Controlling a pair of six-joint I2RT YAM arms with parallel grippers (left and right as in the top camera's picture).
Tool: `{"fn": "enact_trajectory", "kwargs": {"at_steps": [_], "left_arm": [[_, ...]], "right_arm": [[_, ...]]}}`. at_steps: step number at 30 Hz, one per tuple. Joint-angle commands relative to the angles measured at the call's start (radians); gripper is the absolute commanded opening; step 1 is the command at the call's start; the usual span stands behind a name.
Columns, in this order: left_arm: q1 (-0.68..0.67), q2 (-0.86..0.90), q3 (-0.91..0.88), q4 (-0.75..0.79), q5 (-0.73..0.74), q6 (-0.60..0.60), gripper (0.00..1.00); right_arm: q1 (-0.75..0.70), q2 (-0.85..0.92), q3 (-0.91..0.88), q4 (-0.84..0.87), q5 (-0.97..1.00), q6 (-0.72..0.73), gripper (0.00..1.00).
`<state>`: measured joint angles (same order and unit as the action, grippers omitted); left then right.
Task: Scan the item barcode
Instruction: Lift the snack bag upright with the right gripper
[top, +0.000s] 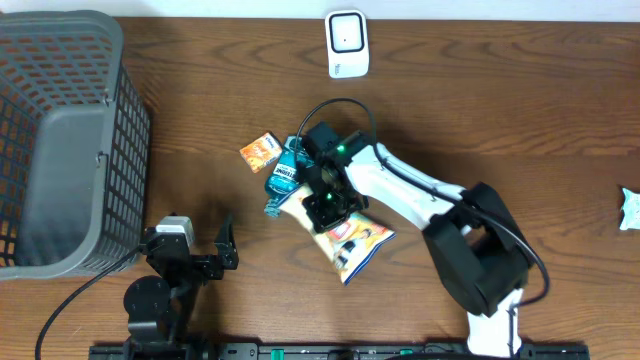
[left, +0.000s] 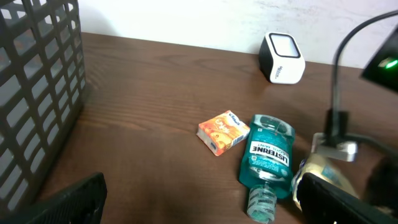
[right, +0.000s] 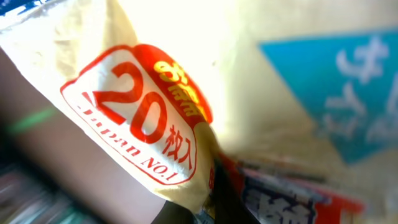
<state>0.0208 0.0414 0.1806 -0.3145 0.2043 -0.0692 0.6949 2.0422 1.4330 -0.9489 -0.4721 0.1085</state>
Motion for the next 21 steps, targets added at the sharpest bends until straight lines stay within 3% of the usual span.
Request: {"fn": "enact_trajectory", "kwargs": {"at_steps": [1, 7, 13, 21], "left_arm": [[0.003, -0.004, 0.012, 0.001, 0.006, 0.020, 0.98], [0.003, -0.004, 0.012, 0.001, 0.006, 0.020, 0.98], [0.003, -0.004, 0.012, 0.001, 0.006, 0.020, 0.98], [0.003, -0.004, 0.012, 0.001, 0.006, 0.020, 0.98]], "right_arm": [[-0.043, -0.156, -0.006, 0.016, -0.347, -0.072, 0.01], [-0.095, -0.214, -0.007, 0.056, -0.619, -0.108, 0.01], [-0.145, -0.207, -0.068, 0.251, -0.859, -0.119, 0.01], [-0.192, -0.195, -0.206, 0.475, -0.934, 0.094, 0.01]]}}
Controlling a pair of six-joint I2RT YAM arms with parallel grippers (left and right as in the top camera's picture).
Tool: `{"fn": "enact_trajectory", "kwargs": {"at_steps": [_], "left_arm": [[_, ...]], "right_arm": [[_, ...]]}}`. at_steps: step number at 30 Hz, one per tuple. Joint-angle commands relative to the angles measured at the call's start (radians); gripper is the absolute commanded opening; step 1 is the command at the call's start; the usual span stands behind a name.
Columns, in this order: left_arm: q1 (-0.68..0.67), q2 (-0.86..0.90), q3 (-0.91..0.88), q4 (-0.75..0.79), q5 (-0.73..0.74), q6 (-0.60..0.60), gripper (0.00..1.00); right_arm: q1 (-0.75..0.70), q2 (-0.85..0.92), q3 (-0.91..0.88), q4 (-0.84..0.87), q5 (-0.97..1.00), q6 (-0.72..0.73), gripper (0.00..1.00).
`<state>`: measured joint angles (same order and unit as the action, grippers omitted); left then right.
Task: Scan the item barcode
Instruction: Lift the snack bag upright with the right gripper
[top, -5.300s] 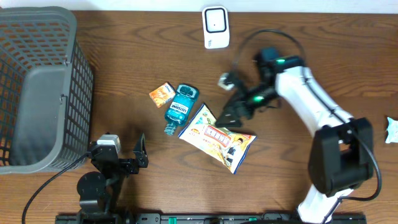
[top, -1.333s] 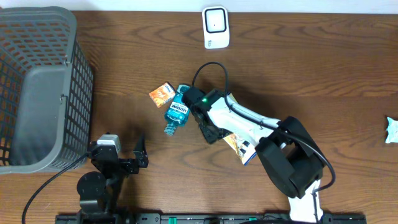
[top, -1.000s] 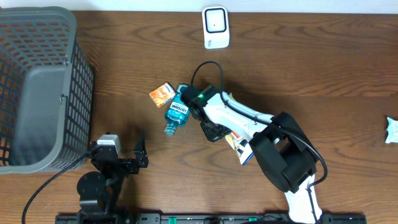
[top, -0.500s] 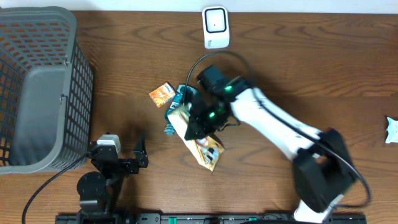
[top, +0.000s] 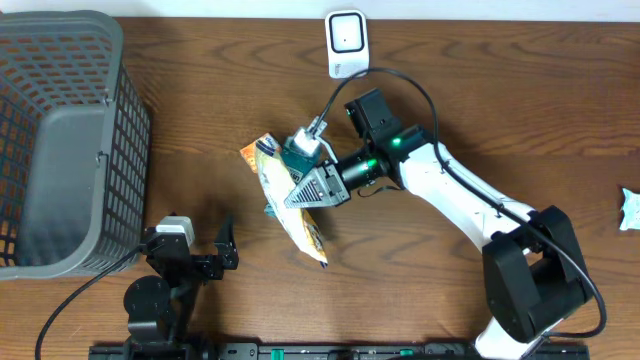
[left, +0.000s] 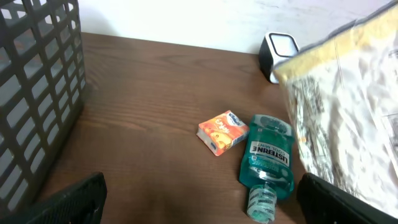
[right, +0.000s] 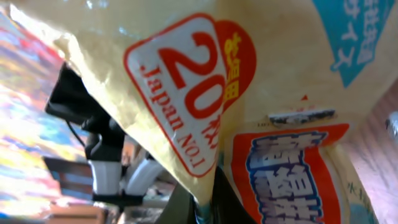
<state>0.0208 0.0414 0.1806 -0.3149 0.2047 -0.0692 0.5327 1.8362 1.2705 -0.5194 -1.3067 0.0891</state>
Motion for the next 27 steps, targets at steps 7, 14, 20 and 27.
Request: {"fn": "enact_trajectory", "kwargs": {"at_steps": [7, 14, 20, 27], "left_arm": [[0.003, -0.004, 0.012, 0.001, 0.005, 0.020, 0.98], [0.003, -0.004, 0.012, 0.001, 0.005, 0.020, 0.98], [0.003, -0.004, 0.012, 0.001, 0.005, 0.020, 0.98], [0.003, -0.004, 0.012, 0.001, 0.005, 0.020, 0.98]], "right_arm": [[-0.147, 0.015, -0.156, 0.213, -0.079, 0.262, 0.01], [-0.185, 0.015, -0.184, 0.240, -0.035, 0.259, 0.01], [-0.185, 0.005, -0.184, 0.351, -0.256, 0.232, 0.01], [-0.188, -0.025, -0.184, 0.343, -0.256, 0.360, 0.01]]}}
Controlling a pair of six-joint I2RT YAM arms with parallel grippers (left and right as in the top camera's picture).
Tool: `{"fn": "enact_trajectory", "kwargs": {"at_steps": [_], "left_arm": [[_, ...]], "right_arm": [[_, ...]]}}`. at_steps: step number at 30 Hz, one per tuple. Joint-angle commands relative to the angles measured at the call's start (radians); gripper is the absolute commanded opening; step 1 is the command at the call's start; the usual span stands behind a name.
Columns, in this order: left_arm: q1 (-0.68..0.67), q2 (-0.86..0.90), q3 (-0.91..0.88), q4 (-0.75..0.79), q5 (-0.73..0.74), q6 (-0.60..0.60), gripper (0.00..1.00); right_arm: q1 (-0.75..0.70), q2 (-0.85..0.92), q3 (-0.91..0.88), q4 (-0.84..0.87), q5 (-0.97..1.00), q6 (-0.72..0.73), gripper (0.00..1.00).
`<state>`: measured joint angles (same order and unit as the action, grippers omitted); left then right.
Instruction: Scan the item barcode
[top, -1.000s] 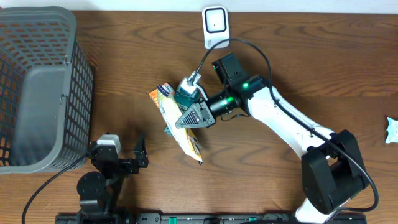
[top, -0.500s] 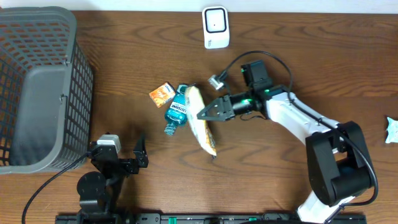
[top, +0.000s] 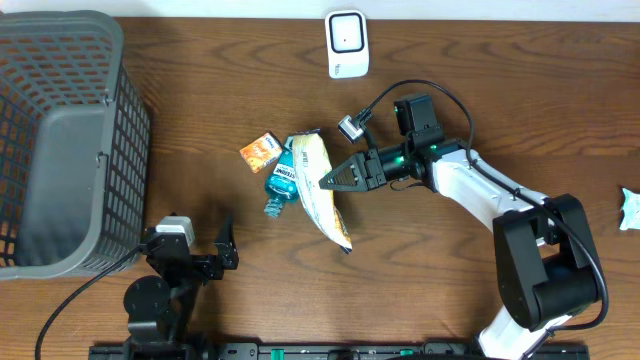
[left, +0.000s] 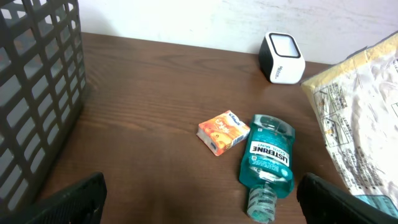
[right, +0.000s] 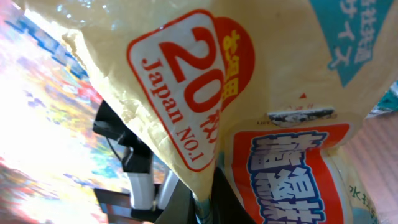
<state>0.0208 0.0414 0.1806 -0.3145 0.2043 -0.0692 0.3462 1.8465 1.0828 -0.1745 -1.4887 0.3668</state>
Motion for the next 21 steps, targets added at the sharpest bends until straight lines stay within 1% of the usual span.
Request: {"fn": "enact_trajectory", "kwargs": {"at_steps": [1, 4, 6, 14, 16, 19, 21], "left_arm": [[0.003, -0.004, 0.012, 0.001, 0.005, 0.020, 0.98], [0.003, -0.004, 0.012, 0.001, 0.006, 0.020, 0.98], [0.003, -0.004, 0.012, 0.001, 0.006, 0.020, 0.98], [0.003, -0.004, 0.012, 0.000, 0.006, 0.020, 0.98], [0.003, -0.004, 0.012, 0.001, 0.006, 0.020, 0.98], [0.003, -0.004, 0.012, 0.001, 0.006, 0.020, 0.98], [0.003, -0.004, 0.012, 0.000, 0.006, 0.020, 0.98]], "right_arm": [[-0.003, -0.043, 0.004, -0.010, -0.074, 0.133, 0.01], [-0.017, -0.079, 0.004, -0.028, -0.074, 0.289, 0.01], [-0.027, -0.106, 0.004, -0.028, -0.074, 0.322, 0.01], [-0.080, -0.276, 0.003, -0.077, -0.074, 0.312, 0.01], [-0.114, -0.334, 0.003, -0.116, -0.074, 0.287, 0.01], [-0.171, -0.428, 0.003, -0.217, -0.074, 0.151, 0.01], [-0.211, -0.491, 0.003, -0.353, -0.074, 0.047, 0.01]]}}
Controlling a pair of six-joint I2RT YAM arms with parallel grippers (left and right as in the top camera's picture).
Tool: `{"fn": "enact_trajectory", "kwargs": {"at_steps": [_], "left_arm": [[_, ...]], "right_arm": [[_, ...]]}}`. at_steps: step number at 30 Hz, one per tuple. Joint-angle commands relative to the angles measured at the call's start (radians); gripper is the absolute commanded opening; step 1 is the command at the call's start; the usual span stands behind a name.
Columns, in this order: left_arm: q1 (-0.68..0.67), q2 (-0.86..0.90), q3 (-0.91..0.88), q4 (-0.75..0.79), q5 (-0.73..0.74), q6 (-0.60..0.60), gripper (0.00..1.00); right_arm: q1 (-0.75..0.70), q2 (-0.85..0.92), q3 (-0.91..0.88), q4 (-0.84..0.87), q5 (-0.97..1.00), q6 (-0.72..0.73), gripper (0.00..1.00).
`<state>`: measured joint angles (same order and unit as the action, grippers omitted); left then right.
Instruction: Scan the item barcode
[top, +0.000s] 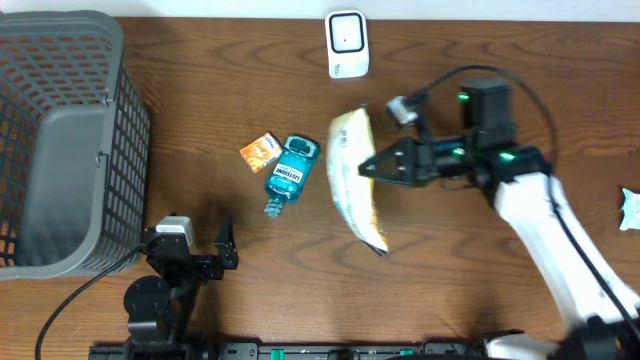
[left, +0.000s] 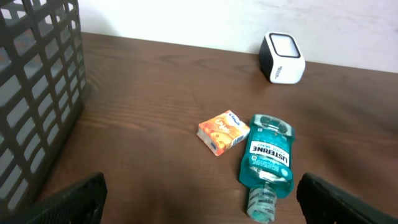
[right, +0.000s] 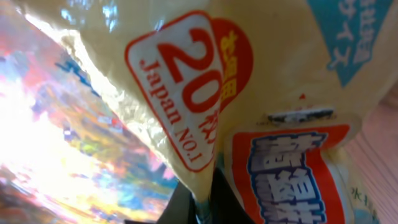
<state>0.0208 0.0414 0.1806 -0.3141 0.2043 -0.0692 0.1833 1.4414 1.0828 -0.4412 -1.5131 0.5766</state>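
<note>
My right gripper (top: 368, 168) is shut on the edge of a yellow snack bag (top: 355, 175), held off the table with its printed back facing up. The bag hangs below the white barcode scanner (top: 347, 43) at the far table edge. In the right wrist view the bag (right: 267, 68) fills the frame, with a red "20" badge; the gripper (right: 208, 200) pinches its seam. My left gripper (top: 190, 258) rests open at the near left, fingers (left: 81, 198) wide apart with nothing between them. The scanner (left: 282, 58) also shows in the left wrist view.
A teal mouthwash bottle (top: 290, 172) and a small orange box (top: 261, 152) lie left of the bag; the bottle (left: 268, 158) and box (left: 224, 131) also show to the left wrist. A grey mesh basket (top: 120, 150) stands at the far left. A white wrapper (top: 630, 208) lies at the right edge.
The right arm has moved to the right with the bag, away from the mouthwash bottle. The bag has left the left wrist view. The left gripper has not moved.
The right gripper was first low over the bag lying on the table beside the bottle. Then it held the bag lifted over the bottle and box. After that the bag hung just right of the bottle, and now it is farther right, under the scanner.
</note>
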Motion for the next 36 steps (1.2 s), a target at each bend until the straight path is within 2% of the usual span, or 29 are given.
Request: {"fn": "enact_trajectory", "kwargs": {"at_steps": [1, 5, 9, 13, 16, 18, 20, 23, 30, 36], "left_arm": [[0.003, -0.004, 0.012, 0.000, 0.005, 0.020, 0.98], [0.003, -0.004, 0.012, 0.000, 0.006, 0.020, 0.98], [0.003, -0.004, 0.012, 0.000, 0.006, 0.020, 0.98], [0.003, -0.004, 0.012, 0.000, 0.005, 0.020, 0.98], [0.003, -0.004, 0.012, 0.000, 0.006, 0.020, 0.98], [0.003, -0.004, 0.012, 0.000, 0.006, 0.020, 0.98], [0.003, -0.004, 0.012, 0.000, 0.006, 0.020, 0.98], [0.003, -0.004, 0.012, 0.000, 0.006, 0.020, 0.98], [0.003, -0.004, 0.012, 0.000, 0.006, 0.020, 0.98], [0.003, -0.004, 0.012, 0.000, 0.005, 0.020, 0.98]], "right_arm": [[-0.066, -0.113, 0.003, -0.153, -0.050, -0.213, 0.01], [-0.150, -0.205, 0.003, -0.401, -0.049, -0.500, 0.01], [-0.209, -0.230, 0.003, -0.518, -0.049, -0.621, 0.01], [-0.207, -0.223, 0.000, -0.525, -0.037, -0.695, 0.01], [-0.208, -0.217, 0.000, -0.521, 0.045, -0.694, 0.01], [-0.208, -0.217, 0.000, -0.523, 0.201, -0.694, 0.01], [-0.204, -0.217, 0.000, -0.540, 0.484, -0.653, 0.01], [-0.177, -0.216, 0.000, -0.537, 0.845, -0.516, 0.01], [-0.064, -0.213, 0.000, -0.324, 1.001, -0.471, 0.01], [0.056, -0.164, 0.000, -0.247, 1.416, -0.341, 0.01]]}}
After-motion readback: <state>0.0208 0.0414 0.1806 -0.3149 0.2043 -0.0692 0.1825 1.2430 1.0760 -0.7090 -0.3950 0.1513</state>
